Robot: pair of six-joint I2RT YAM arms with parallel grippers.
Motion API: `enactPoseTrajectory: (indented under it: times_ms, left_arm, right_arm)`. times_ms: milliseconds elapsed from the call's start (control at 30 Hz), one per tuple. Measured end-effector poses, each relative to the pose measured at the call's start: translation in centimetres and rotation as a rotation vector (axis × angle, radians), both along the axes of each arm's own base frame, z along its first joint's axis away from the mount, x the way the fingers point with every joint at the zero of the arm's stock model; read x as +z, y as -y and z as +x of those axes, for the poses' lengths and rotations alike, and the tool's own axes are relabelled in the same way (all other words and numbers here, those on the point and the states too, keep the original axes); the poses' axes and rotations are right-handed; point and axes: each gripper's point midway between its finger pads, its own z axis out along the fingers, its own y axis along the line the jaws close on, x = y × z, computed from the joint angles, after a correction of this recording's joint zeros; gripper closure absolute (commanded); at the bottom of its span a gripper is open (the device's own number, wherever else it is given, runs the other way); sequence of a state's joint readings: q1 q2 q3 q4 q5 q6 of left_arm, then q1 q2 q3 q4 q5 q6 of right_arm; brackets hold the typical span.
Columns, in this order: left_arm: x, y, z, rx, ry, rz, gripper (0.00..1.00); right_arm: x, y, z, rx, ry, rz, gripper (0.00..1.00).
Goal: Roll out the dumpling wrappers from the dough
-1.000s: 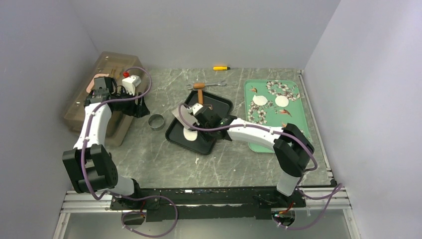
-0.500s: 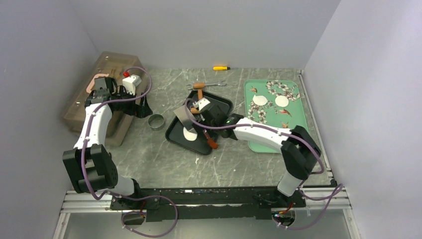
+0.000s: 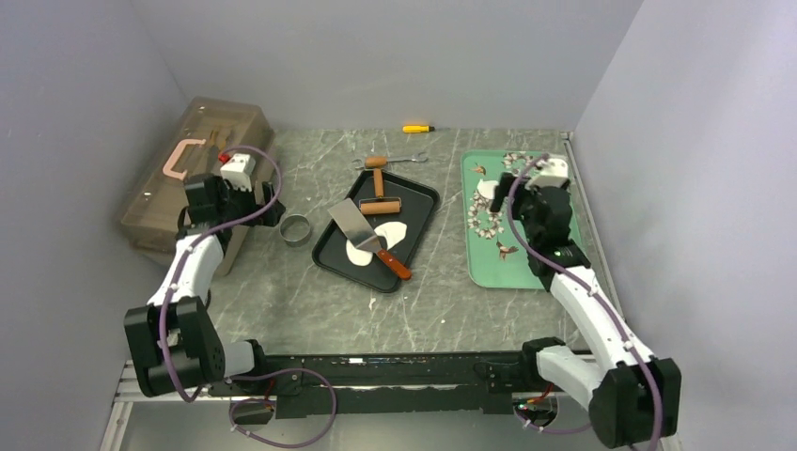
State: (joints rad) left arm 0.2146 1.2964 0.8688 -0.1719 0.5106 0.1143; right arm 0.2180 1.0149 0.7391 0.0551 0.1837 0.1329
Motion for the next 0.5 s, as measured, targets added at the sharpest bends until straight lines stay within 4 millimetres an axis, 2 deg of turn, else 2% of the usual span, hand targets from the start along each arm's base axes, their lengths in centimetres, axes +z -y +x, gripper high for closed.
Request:
enactPoseTrajectory:
  times_ms: [100, 200, 267, 333, 400, 500]
  left_arm:
    - [-1.0, -0.5, -0.1, 0.077, 0.075, -0.008, 0.01]
    - [-1.8, -0.9, -0.5, 0.127, 0.13, -0.008, 0.01]
    - [-2.0, -1.1, -0.4, 0.144, 0.162, 0.005, 0.01]
    - [-2.1, -1.3, -0.2, 0.156, 0.187, 0.017, 0.01]
    - [-2.2, -1.4, -0.1, 0.164, 0.209, 0.025, 0.01]
    - [-2.2, -1.4, 0.0, 0.163, 0.238, 0.029, 0.01]
  right_arm:
    - [-3.4, 5.6, -0.6, -0.165, -0.017, 0.03, 0.0]
    - [-8.4, 10.5, -2.0, -0.331, -0.075, 0.061, 0.0]
    - [-10.9, 11.6, -3.0, -0.375, -0.105, 0.069, 0.0]
    - [-12.5, 11.6, -3.5, -0.383, -0.116, 0.073, 0.01]
    - [-13.0, 11.7, -3.5, -0.388, -0.101, 0.072, 0.01]
    - [-12.8, 11.9, -2.9, -0.395, -0.068, 0.073, 0.01]
